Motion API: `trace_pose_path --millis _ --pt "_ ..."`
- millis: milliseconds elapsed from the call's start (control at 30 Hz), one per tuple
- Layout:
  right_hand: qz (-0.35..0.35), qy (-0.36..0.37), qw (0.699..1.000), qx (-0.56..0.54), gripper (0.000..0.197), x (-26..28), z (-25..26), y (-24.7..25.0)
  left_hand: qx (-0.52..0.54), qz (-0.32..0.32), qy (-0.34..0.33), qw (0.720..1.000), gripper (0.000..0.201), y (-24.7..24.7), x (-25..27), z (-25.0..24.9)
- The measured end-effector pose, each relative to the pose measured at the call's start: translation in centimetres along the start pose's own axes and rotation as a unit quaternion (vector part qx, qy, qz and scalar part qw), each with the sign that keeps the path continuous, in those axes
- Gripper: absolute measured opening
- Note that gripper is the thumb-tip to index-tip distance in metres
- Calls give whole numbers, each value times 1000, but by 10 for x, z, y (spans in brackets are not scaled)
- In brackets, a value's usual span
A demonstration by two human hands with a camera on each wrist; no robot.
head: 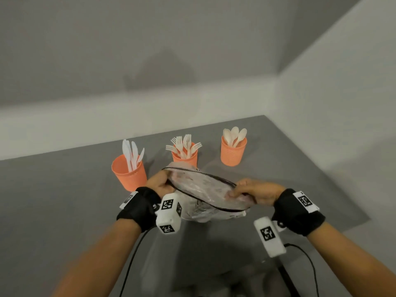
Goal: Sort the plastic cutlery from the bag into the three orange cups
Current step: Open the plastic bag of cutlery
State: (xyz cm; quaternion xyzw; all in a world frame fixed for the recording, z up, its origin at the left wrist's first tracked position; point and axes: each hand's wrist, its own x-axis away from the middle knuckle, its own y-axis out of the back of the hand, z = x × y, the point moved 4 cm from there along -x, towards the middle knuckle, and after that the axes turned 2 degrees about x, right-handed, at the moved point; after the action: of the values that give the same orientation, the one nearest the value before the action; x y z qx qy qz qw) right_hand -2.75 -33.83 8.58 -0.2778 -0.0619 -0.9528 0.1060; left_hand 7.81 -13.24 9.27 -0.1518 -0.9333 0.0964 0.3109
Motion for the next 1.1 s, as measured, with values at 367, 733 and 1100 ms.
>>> trace_pose_path --millis 367,733,1100 --pt "-28 124 870 -476 41 -36 6 32 -365 195 23 910 27 11 -8 42" --pt "48 -34 996 60 22 -23 -30 12 220 29 93 971 42 24 -15 52" --pt "-21 18 905 -425 50 -38 -32 38 -339 25 -48 939 91 23 -7 69"
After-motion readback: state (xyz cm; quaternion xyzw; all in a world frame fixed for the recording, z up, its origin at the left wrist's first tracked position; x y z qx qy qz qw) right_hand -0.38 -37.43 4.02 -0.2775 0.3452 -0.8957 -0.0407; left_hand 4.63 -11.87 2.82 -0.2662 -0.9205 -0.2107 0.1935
